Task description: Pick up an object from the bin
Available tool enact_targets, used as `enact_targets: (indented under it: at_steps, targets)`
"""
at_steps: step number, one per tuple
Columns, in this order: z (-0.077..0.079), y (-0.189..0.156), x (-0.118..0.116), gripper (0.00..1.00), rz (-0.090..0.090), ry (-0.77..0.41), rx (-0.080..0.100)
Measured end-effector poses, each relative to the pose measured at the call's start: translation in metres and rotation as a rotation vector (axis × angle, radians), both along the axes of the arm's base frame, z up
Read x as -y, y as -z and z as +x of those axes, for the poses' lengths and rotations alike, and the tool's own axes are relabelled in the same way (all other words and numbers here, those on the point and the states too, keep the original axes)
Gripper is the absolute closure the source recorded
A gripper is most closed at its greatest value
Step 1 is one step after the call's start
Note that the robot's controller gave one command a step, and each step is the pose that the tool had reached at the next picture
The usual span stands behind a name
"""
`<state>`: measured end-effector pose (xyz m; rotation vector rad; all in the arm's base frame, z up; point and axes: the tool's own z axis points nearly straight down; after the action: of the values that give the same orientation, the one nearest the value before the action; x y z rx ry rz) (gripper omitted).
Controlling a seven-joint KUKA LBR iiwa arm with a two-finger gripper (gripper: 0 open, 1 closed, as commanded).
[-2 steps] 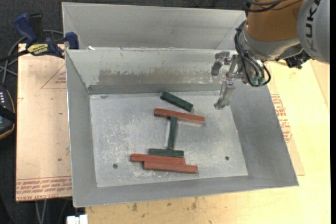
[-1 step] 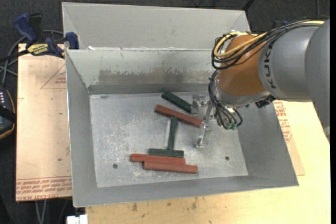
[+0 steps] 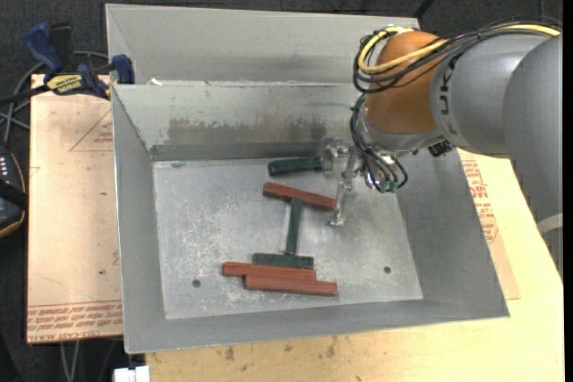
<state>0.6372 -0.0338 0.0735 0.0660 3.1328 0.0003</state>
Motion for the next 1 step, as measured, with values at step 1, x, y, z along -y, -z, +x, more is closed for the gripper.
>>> enact_targets:
  at_steps: [1]
  targets:
    - [-0.0307, 0.0003, -0.0579, 0.0, 0.003, 0.007, 0.002]
